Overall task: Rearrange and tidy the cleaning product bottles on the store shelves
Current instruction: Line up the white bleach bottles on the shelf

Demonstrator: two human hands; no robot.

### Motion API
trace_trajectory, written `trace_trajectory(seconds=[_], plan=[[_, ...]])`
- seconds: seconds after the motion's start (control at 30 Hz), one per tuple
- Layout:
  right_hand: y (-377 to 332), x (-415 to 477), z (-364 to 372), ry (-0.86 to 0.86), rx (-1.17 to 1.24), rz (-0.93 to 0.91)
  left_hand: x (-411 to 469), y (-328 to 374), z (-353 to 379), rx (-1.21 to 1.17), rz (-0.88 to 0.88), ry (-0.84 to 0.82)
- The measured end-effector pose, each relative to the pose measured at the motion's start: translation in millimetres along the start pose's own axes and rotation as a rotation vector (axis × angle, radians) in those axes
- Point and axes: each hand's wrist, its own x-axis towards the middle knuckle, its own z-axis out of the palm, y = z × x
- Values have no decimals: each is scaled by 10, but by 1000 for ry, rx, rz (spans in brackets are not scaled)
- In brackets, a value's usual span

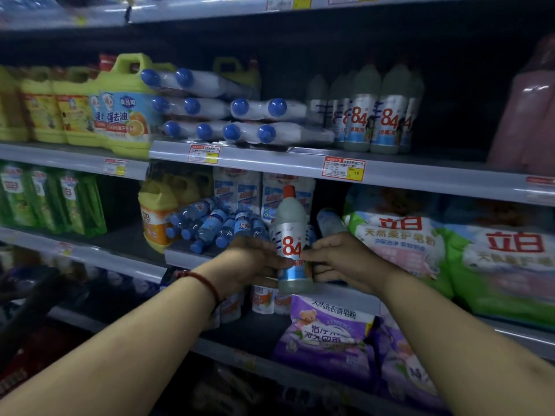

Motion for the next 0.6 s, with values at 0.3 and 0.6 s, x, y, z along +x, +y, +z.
trace_trajectory(seconds=[0.3,0.6], plan=[[-261,-648,16,-12,-86,-73,-695,195,234,104,113,60],[-880,-988,-422,82,-220,-241,-740,886,641,106,286,71]])
